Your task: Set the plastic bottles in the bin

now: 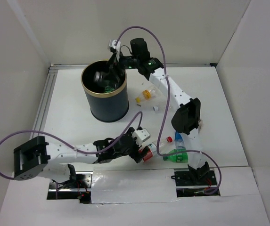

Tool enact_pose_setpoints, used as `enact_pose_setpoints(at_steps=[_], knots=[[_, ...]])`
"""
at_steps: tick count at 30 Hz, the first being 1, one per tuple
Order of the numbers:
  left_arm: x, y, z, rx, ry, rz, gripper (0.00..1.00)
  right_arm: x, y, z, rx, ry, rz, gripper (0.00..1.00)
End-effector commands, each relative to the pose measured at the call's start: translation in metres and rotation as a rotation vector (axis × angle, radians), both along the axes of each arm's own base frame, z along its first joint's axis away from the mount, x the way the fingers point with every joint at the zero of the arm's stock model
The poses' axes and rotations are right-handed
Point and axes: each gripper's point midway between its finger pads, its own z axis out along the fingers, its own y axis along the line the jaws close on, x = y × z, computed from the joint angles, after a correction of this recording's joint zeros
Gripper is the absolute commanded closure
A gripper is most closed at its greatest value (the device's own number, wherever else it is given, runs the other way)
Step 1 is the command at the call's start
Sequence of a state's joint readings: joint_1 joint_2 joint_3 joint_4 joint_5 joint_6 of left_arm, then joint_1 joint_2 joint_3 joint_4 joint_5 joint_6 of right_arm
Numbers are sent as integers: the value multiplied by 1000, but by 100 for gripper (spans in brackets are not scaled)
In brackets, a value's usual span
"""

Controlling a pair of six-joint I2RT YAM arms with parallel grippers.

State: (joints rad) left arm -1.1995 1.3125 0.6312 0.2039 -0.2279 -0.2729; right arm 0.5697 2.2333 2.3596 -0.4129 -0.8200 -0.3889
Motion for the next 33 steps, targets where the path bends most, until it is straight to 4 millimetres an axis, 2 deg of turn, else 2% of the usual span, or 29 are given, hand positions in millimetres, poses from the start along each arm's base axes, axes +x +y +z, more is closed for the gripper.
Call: enact_pose_setpoints(at_steps=[1, 2, 3, 4, 5, 6, 7, 8, 9, 11, 12, 13, 14, 15, 16, 17, 18, 19, 21, 22, 23, 24, 25, 27, 29, 30, 31, 32, 33], knots=[[9, -43, 24, -62, -69, -81, 1, 0, -48, 92, 95, -85, -160, 0], [10, -55, 29, -75, -66, -96, 1, 15, -72, 80, 64, -55, -237, 0], [11, -60, 13, -33, -55, -116, 1, 9, -94, 90, 55, -49, -279, 0], [3, -67, 6, -21, -31, -155, 1, 11, -111, 85, 33, -40, -304, 0], [0, -70, -4, 13, -15, -180, 1, 20, -133, 57, -21, 20, -383, 0], [2, -79, -3, 24, -14, -197, 1, 20, -169, 60, -36, 38, -458, 0], [-1, -82, -13, 55, 15, -218, 3, 19, -188, 53, -53, 67, -492, 0], [-3, -78, -40, 142, 51, -224, 4, 24, -222, 28, -92, 120, -553, 0], [-4, -83, -43, 152, 69, -240, 7, 21, -239, 23, -102, 143, -584, 0], [-12, -78, -68, 223, 105, -264, 21, 4, -272, 25, -92, 188, -647, 0], [-12, -78, -69, 234, 111, -264, 30, 1, -301, 1, -115, 254, -708, 0], [-13, -76, -71, 243, 115, -264, 39, -8, -316, 5, -107, 248, -739, 0], [-10, -75, -71, 248, 105, -250, 59, -14, -328, -4, -104, 289, -765, 3], [-10, -75, -64, 239, 100, -250, 68, -20, -350, -25, -110, 348, -805, 4], [-7, -75, -57, 230, 84, -236, 80, -29, -359, -28, -106, 364, -822, 6], [-4, -69, -55, 244, 77, -205, 98, -33, -367, -36, -109, 385, -843, 7], [1, -73, -41, 229, 58, -191, 100, -40, -380, -54, -116, 427, -861, 13], [7, -81, -6, 165, 18, -176, 100, -44, -387, -62, -128, 431, -870, 17], [21, -78, 37, 122, -47, -126, 100, -53, -392, -73, -184, 383, -844, 31], [41, -79, 77, 53, -93, -83, 100, -62, -392, -93, -215, 402, -826, 48], [52, -71, 123, -27, -144, -34, 100, -66, -392, -95, -233, 366, -813, 55], [63, -64, 151, -77, -169, -3, 100, -68, -395, -102, -271, 319, -797, 60], [102, -37, 218, -183, -247, 110, 100, -77, -397, -124, -304, 318, -789, 66], [112, -19, 250, -229, -299, 151, 100, -81, -395, -125, -318, 286, -762, 66], [147, 26, 305, -308, -399, 304, 98, -83, -394, -135, -327, 279, -740, 41], [159, 39, 315, -310, -431, 350, 98, -85, -392, -138, -329, 274, -722, 31], [179, 67, 329, -323, -475, 433, 97, -82, -393, -136, -331, 250, -720, 24], [193, 87, 333, -310, -502, 512, 96, -81, -388, -134, -324, 240, -704, 14], [206, 101, 328, -286, -505, 568, 96, -81, -387, -133, -325, 224, -689, 12]])
